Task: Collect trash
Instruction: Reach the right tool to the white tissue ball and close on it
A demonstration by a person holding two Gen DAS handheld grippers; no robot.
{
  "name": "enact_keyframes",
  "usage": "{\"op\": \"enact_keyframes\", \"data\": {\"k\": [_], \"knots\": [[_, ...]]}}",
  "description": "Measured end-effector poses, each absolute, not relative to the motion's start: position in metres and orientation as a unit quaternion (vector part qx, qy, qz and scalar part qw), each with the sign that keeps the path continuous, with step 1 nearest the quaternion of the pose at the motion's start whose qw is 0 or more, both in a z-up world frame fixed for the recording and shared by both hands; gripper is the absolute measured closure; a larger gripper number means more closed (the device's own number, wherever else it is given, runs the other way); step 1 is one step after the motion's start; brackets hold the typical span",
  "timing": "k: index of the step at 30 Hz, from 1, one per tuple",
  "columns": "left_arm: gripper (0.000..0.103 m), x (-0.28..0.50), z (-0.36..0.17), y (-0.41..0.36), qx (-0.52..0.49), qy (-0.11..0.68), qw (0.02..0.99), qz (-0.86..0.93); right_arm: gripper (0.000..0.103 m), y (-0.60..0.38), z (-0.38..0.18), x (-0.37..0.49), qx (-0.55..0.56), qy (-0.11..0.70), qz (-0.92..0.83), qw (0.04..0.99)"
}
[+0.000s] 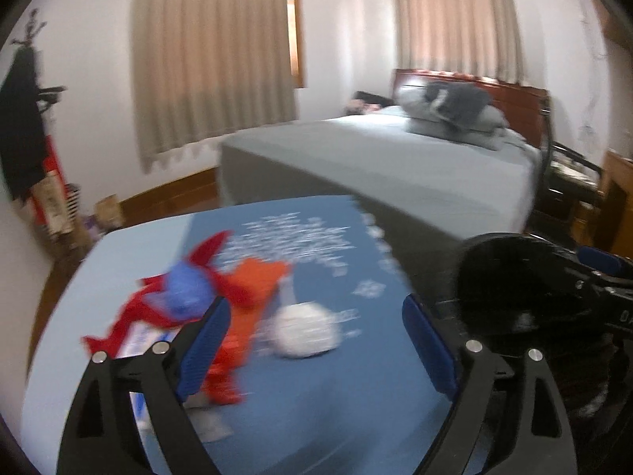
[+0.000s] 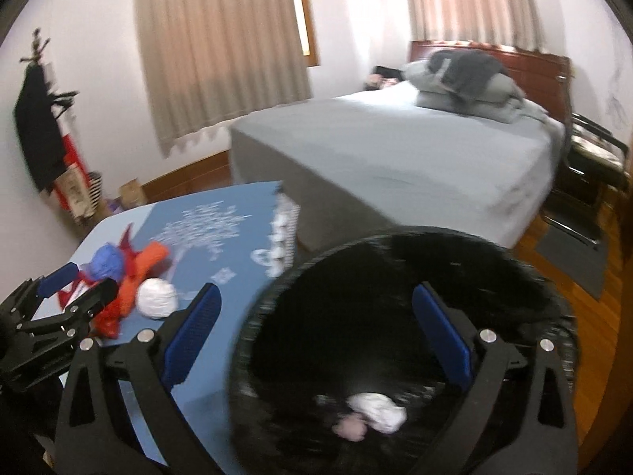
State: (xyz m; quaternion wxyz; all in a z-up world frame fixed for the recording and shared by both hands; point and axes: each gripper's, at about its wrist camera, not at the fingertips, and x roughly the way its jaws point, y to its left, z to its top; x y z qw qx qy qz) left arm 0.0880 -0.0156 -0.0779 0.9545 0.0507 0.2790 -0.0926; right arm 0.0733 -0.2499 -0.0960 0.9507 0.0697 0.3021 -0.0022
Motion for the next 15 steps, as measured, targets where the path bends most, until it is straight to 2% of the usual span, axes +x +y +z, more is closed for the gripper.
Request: {"op": "enact_keyframes", "data": {"k": [9, 15], "knots": [[0.016, 0.090, -0.095, 0.079, 0.032, 0.297, 0.954, 0.014, 0.008, -0.173, -0.108, 0.112, 0.048, 0.317, 0.066, 0.945], [0.016, 0.090, -0.108, 0.105, 0.026, 0.305, 0.951, 0.043, 0.008, -0.136, -0.127, 0.138, 0.031, 0.335, 0.090, 0.938]]}}
